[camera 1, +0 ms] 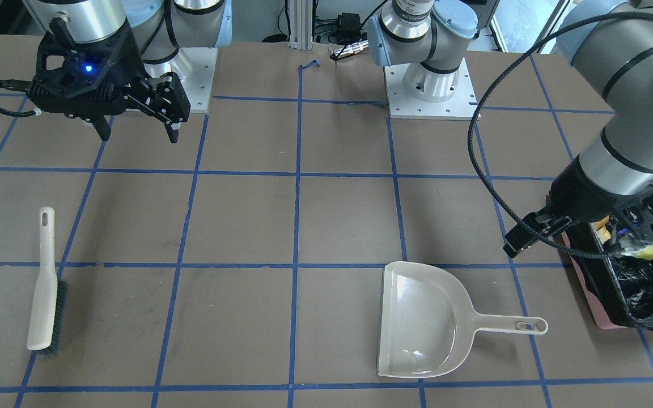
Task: Sweep and dump trash into bin
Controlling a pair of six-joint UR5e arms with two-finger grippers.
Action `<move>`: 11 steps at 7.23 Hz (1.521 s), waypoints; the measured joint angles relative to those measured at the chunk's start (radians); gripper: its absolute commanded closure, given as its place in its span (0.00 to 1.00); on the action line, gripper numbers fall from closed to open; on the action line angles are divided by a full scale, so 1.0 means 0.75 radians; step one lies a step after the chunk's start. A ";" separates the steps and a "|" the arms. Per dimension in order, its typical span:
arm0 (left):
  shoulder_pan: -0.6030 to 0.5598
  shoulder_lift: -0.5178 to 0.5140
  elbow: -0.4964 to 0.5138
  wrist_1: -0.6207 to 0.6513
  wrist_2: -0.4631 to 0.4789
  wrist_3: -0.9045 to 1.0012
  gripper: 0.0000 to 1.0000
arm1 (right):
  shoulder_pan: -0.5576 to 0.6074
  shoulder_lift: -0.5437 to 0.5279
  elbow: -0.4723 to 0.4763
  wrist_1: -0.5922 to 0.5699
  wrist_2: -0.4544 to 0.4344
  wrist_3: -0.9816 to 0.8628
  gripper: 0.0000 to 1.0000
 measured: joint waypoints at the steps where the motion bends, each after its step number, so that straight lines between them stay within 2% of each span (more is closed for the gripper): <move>1: -0.001 0.051 -0.004 -0.049 0.001 0.024 0.00 | 0.002 -0.026 0.003 0.007 0.001 -0.019 0.00; 4: -0.038 0.156 -0.009 -0.143 0.023 0.085 0.00 | 0.000 -0.054 0.010 0.011 -0.006 -0.099 0.00; 7: -0.156 0.199 -0.017 -0.154 0.141 0.090 0.00 | 0.004 -0.057 0.018 0.014 0.003 -0.146 0.00; 11: -0.208 0.283 -0.053 -0.187 0.135 0.090 0.00 | 0.007 -0.057 0.059 0.016 0.002 -0.155 0.00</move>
